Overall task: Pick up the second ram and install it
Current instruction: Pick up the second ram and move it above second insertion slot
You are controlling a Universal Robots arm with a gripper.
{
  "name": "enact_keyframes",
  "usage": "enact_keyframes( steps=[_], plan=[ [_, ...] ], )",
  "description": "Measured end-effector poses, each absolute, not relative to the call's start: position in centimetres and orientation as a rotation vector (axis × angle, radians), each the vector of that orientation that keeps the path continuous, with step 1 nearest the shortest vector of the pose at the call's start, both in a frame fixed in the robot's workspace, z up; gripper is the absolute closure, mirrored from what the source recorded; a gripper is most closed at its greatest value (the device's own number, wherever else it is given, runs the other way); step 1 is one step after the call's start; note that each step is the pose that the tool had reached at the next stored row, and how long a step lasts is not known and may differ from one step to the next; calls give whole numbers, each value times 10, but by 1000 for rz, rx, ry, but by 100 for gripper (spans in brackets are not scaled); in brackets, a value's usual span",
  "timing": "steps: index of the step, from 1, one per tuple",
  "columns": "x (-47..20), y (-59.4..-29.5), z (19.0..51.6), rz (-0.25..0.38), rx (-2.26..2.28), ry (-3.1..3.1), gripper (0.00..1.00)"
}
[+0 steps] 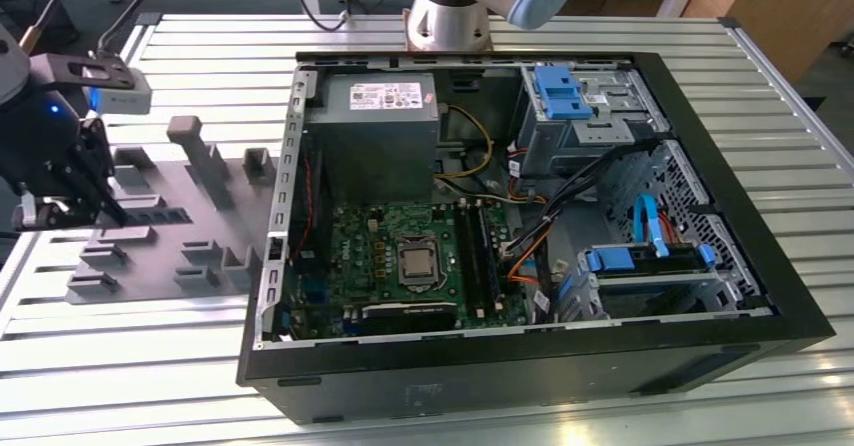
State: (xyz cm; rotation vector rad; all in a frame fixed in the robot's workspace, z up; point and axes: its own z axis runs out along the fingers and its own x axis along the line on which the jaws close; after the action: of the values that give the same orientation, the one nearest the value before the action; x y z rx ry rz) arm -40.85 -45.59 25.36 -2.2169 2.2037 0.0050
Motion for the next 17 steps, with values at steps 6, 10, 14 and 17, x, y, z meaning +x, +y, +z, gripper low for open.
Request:
enact_keyframes(
  steps=[6,10,14,17],
  plan=[
    [-408,-456,259,5,-2217,2204,86],
    [-408,-456,263,5,-2217,2204,86],
    [-408,-456,265,5,-2217,2204,86],
    [-409,-456,267,5,-2217,2204,86]
  ],
)
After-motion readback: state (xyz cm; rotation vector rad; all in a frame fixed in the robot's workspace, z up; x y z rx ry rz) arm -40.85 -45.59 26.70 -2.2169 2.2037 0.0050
